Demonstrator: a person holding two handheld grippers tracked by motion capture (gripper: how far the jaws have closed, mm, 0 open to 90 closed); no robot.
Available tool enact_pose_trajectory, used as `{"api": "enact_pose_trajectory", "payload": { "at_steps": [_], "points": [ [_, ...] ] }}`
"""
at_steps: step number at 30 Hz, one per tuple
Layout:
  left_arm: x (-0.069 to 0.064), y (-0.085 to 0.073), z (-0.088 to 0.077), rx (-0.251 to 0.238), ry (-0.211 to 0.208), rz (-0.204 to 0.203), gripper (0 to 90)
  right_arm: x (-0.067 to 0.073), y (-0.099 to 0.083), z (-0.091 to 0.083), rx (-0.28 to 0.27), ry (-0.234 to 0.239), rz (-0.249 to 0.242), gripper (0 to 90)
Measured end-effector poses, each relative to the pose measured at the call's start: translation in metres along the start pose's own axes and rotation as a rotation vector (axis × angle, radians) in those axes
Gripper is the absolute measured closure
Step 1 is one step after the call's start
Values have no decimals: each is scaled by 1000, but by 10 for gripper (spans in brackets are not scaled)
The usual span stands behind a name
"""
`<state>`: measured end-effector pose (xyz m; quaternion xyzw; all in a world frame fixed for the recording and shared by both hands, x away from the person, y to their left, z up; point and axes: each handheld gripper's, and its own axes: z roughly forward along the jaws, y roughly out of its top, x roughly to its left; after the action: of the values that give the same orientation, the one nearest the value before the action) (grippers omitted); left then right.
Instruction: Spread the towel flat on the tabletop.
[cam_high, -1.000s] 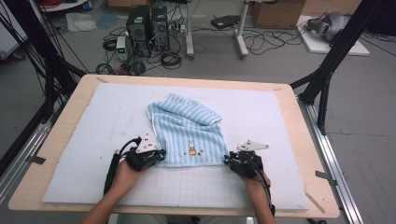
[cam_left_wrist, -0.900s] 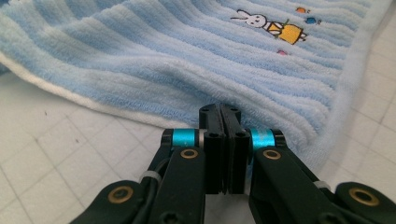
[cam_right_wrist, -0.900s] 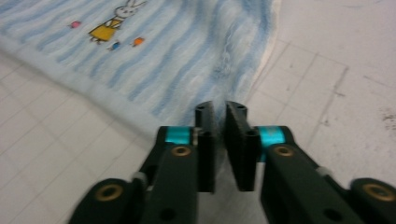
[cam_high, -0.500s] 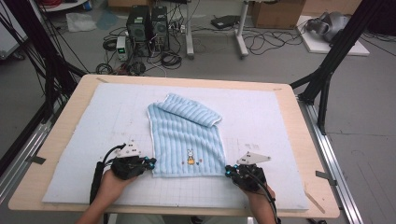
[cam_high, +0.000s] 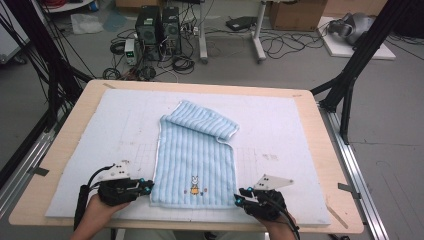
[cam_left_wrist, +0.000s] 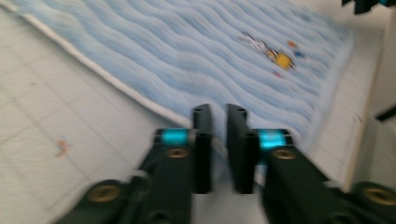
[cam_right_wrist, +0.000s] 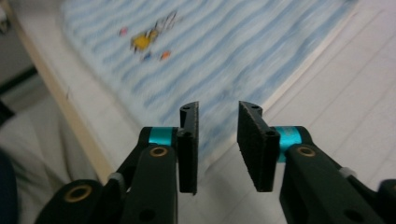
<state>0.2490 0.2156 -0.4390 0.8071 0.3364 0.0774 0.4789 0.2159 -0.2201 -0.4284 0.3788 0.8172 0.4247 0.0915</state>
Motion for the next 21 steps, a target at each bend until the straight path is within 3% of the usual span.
{"api": "enact_pose_trajectory", "payload": {
  "at_steps": [2, 4, 6, 9, 13, 17, 19, 20, 21],
  "points": [
    [4, -1, 3, -34, 46, -30, 577, -5, 2, 1, -29, -43, 30, 606],
    [7, -1, 8, -38, 73, -44, 566, -11, 5, 6, -43, -79, 51, 605],
    [12, 2, 13, -51, 92, -71, 538, -15, 9, 13, -35, -117, 40, 611],
    [17, 6, 18, -63, 115, -92, 504, -19, 13, 23, -24, -147, 22, 611],
    [23, 10, 29, -43, 136, -118, 484, -25, 19, 38, -6, -167, 8, 614],
    [19, 14, 40, 18, 141, -82, 482, -31, 24, 53, 31, -157, 2, 656],
    [14, 16, 43, 46, 165, -34, 489, -31, 27, 55, 37, -159, -2, 694],
    [12, 16, 45, 50, 185, -18, 510, -32, 28, 55, 47, -154, -3, 748],
    [10, 16, 44, 68, 212, 26, 579, -32, 29, 55, 58, -134, -3, 827]
  ]
}}
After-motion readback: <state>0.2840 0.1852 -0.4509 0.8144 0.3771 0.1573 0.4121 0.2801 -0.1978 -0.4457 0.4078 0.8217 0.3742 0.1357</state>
